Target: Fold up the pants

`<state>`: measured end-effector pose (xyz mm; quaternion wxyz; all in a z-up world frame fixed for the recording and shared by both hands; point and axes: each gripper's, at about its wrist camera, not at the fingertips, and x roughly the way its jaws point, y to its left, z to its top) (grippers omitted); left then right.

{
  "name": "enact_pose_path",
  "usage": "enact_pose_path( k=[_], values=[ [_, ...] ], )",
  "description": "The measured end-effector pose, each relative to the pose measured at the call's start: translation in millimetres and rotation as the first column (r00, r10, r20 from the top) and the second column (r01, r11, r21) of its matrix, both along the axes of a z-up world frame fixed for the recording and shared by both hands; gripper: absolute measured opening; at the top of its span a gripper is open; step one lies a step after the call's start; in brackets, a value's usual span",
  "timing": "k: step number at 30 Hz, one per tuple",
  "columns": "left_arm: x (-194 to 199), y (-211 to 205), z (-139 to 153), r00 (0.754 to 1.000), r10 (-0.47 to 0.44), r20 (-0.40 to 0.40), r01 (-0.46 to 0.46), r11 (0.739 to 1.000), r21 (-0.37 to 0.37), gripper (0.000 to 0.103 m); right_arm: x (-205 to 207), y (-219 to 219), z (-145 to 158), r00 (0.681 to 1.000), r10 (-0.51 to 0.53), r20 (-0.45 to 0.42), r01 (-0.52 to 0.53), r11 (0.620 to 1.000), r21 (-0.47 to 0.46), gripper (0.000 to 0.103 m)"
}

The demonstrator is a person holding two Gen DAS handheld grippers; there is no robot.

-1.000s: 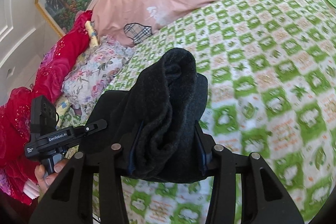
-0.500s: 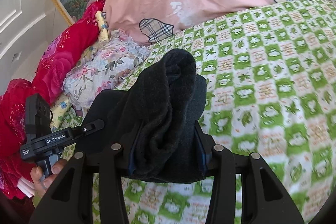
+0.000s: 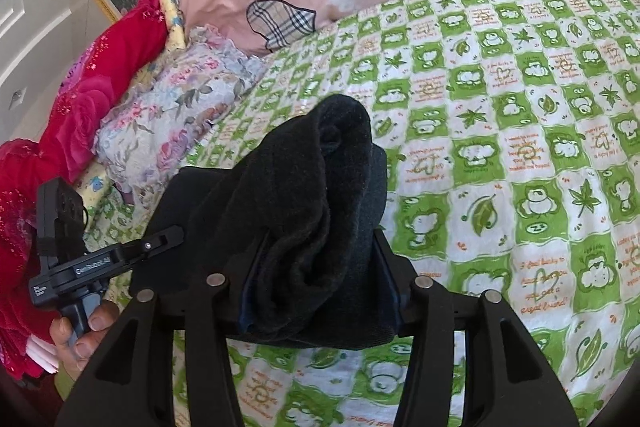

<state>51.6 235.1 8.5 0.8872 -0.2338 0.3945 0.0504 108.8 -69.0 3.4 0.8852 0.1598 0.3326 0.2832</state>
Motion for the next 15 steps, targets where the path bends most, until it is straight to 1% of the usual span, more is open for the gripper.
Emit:
enact_pose_path(
  k=[1, 4, 9, 12, 14, 15],
  values=[
    [0.0, 0.0, -1.1, 1.000, 0.000, -0.004, 0.000, 1.000, 0.004, 0.045, -0.2, -1.1, -0.9, 1.000, -0.002, 0.002, 0.002, 1.000, -0.003, 0.054],
    [-2.2, 0.6, -3.8, 1.000, 0.008, -0.009, -0.008, 1.000, 0.012, 0.052, -0.7, -5.6, -3.3, 1.000, -0.007, 0.005, 0.007, 1.000, -0.006, 0.056],
    [-8.0, -3.5, -2.0, 1.000, 0.021, -0.012, -0.021, 0.998, 0.051, 0.055, -5.0, -8.1, -1.5, 1.000, -0.020, 0.013, 0.020, 1.000, -0.015, 0.059],
    [-10.6, -6.7, 0.3, 0.999, 0.030, -0.020, -0.028, 0.996, 0.084, 0.061, -9.7, -7.5, 0.8, 0.999, -0.026, 0.024, 0.027, 0.999, -0.030, 0.062],
    [-12.6, -7.4, 0.7, 0.999, 0.037, -0.023, -0.034, 0.995, 0.093, 0.063, -13.5, -8.5, 1.9, 0.999, -0.028, 0.033, 0.029, 0.999, -0.035, 0.070],
    [-14.0, -7.8, 0.5, 0.999, 0.039, -0.025, -0.036, 0.995, 0.094, 0.063, -15.8, -8.2, 2.1, 0.999, -0.030, 0.037, 0.032, 0.999, -0.035, 0.072]
  ],
)
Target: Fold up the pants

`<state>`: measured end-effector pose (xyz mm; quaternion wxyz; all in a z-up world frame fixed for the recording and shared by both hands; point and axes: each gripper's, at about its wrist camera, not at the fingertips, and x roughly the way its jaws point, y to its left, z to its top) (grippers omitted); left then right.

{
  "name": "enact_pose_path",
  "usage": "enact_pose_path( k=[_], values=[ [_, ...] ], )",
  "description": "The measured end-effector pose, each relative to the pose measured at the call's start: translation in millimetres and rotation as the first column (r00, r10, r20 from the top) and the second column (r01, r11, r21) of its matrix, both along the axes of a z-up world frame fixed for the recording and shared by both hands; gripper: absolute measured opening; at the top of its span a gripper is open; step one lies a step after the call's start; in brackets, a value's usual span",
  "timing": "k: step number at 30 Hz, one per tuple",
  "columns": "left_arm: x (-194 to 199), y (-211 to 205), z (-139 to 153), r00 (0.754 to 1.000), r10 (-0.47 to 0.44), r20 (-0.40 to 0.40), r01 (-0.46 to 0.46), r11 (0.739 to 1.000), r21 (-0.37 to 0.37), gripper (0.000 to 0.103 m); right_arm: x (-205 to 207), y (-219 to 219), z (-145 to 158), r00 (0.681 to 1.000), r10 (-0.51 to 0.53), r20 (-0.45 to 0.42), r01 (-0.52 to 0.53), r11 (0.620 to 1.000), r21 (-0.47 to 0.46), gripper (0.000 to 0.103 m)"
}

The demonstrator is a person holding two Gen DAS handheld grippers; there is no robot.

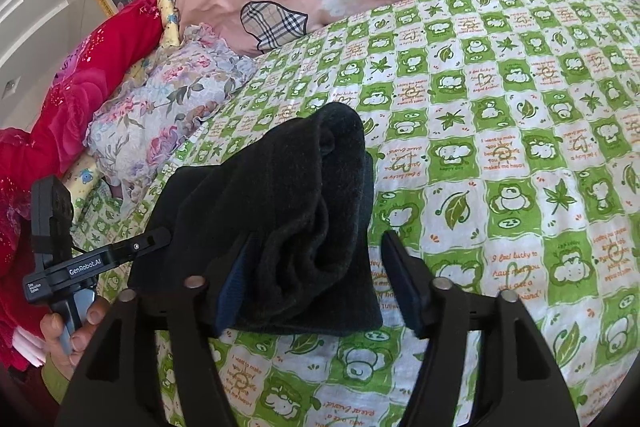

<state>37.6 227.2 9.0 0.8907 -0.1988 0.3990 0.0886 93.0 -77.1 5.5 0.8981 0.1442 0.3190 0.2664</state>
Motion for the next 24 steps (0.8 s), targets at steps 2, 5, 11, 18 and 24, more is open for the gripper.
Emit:
enact_pose_path(
  k=[2, 5, 11, 18, 24],
  values=[
    [-3.4, -2.2, -0.4, 1.000, 0.004, -0.007, -0.004, 1.000, 0.008, 0.066, -4.0, -0.7, 0.2, 1.000, -0.001, 0.008, 0.001, 1.000, -0.002, 0.075],
    [-6.8, -4.5, -0.3, 1.000, 0.006, -0.013, -0.006, 1.000, 0.015, 0.069, -8.9, -0.3, 0.5, 1.000, 0.000, 0.012, 0.000, 1.000, -0.009, 0.076],
    [-14.0, -10.4, 1.5, 1.000, 0.007, -0.018, -0.007, 0.999, 0.034, 0.073, -19.9, 2.1, 4.4, 1.000, -0.001, 0.031, 0.002, 1.000, -0.019, 0.080],
    [-23.9, -18.6, 3.5, 1.000, 0.002, -0.016, -0.001, 0.999, 0.050, 0.075, -29.2, 7.3, 7.8, 0.999, 0.006, 0.048, -0.005, 0.999, -0.032, 0.081],
    [-29.4, -22.9, 6.2, 1.000, -0.005, -0.014, 0.006, 0.998, 0.059, 0.077, -37.5, 12.9, 9.3, 0.998, 0.007, 0.057, -0.004, 0.999, -0.046, 0.083]
  ],
)
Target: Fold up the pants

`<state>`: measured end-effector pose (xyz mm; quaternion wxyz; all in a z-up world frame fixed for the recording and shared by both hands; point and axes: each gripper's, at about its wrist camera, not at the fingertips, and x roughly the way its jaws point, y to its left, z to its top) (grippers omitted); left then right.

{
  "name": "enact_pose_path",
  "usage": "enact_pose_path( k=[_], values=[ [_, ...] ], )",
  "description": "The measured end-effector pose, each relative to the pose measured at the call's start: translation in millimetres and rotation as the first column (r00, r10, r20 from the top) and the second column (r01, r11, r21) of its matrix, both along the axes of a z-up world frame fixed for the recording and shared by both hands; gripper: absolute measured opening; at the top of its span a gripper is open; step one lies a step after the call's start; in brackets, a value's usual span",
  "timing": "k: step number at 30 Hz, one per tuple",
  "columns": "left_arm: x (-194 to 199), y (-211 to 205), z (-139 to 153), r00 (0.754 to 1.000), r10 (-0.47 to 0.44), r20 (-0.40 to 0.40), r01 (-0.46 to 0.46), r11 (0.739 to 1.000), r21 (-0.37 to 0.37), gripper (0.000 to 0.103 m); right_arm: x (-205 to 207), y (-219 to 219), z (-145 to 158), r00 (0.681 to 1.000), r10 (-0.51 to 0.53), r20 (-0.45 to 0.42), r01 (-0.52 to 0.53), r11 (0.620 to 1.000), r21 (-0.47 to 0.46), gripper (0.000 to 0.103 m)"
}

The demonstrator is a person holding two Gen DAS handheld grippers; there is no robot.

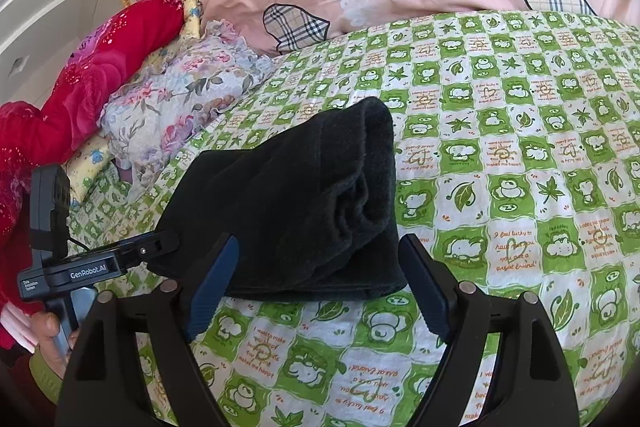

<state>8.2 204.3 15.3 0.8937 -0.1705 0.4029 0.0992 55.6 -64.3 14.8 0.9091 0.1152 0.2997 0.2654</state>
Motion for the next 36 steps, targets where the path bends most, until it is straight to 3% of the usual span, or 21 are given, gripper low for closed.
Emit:
enact_pose_path(
  k=[17, 26, 36],
  values=[
    [-29.4, -18.4, 0.6, 1.000, 0.010, 0.014, -0.010, 0.999, 0.038, 0.083, -29.3, 5.7, 0.6, 0.999, 0.008, 0.047, -0.005, 0.998, -0.058, 0.091],
    [-47.0, -30.9, -3.3, 0.997, 0.063, 0.037, -0.067, 0.990, 0.122, 0.084, -56.2, 11.3, -2.3, 0.985, 0.021, 0.173, -0.001, 0.993, -0.117, 0.099],
    [-55.2, -45.0, -10.4, 0.997, 0.063, 0.046, -0.070, 0.980, 0.185, 0.085, -64.2, 12.3, -27.4, 0.973, 0.003, 0.230, 0.020, 0.995, -0.100, 0.099]
  ],
)
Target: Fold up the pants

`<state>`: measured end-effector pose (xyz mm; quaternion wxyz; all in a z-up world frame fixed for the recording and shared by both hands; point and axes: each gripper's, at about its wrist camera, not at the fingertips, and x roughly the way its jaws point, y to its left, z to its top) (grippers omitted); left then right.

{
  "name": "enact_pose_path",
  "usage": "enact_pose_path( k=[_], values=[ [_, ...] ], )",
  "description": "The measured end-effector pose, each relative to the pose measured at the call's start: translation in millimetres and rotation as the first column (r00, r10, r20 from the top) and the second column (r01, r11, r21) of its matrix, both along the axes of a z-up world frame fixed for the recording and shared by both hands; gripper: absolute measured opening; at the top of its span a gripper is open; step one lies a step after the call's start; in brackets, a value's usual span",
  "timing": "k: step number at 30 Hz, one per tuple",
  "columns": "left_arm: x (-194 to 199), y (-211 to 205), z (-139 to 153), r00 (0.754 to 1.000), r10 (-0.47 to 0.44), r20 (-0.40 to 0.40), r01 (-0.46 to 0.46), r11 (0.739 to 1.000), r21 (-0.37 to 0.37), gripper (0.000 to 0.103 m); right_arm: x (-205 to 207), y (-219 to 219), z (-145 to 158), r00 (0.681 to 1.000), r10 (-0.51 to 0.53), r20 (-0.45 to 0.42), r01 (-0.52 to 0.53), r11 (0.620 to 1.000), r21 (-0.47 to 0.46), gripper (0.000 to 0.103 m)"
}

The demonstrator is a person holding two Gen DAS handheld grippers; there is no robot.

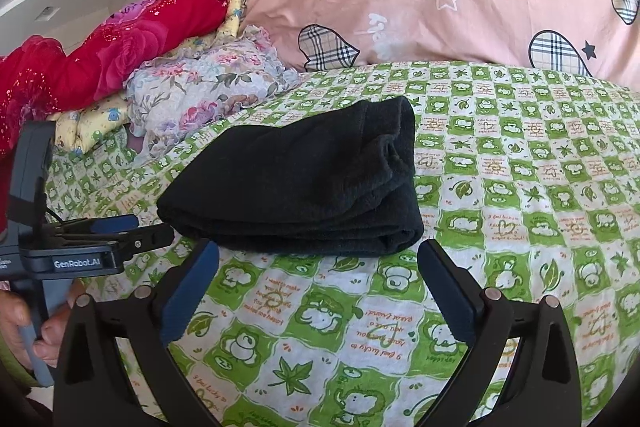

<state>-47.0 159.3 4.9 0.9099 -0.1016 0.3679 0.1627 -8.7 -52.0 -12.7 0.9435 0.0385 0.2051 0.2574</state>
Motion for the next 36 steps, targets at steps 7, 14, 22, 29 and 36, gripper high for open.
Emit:
enact_pose_path(
  k=[7, 14, 22, 29, 36],
  values=[
    [-2.1, -3.2, -0.6, 1.000, 0.021, 0.000, -0.021, 0.999, 0.041, 0.085, 1.2, -1.9, -5.2, 1.000, -0.010, -0.007, 0.010, 1.000, 0.014, 0.100],
    [-2.5, -14.1, -2.7, 1.000, 0.005, 0.010, -0.006, 0.995, 0.098, 0.087, -4.5, 14.5, -8.8, 0.999, -0.027, 0.019, 0.028, 0.997, -0.076, 0.101],
    [-0.9, -19.7, -14.0, 0.999, -0.032, 0.016, 0.030, 0.990, 0.140, 0.089, -4.4, 21.6, -12.2, 0.999, -0.023, 0.025, 0.026, 0.992, -0.123, 0.101],
    [1.3, -18.7, -21.2, 0.999, -0.037, 0.018, 0.034, 0.989, 0.142, 0.089, -2.5, 20.1, -13.4, 1.000, -0.019, 0.009, 0.020, 0.994, -0.105, 0.102],
    [0.9, -18.7, -23.2, 0.999, -0.044, 0.031, 0.039, 0.989, 0.141, 0.089, -1.7, 19.4, -14.5, 1.000, -0.018, 0.002, 0.018, 0.995, -0.095, 0.102]
  ],
)
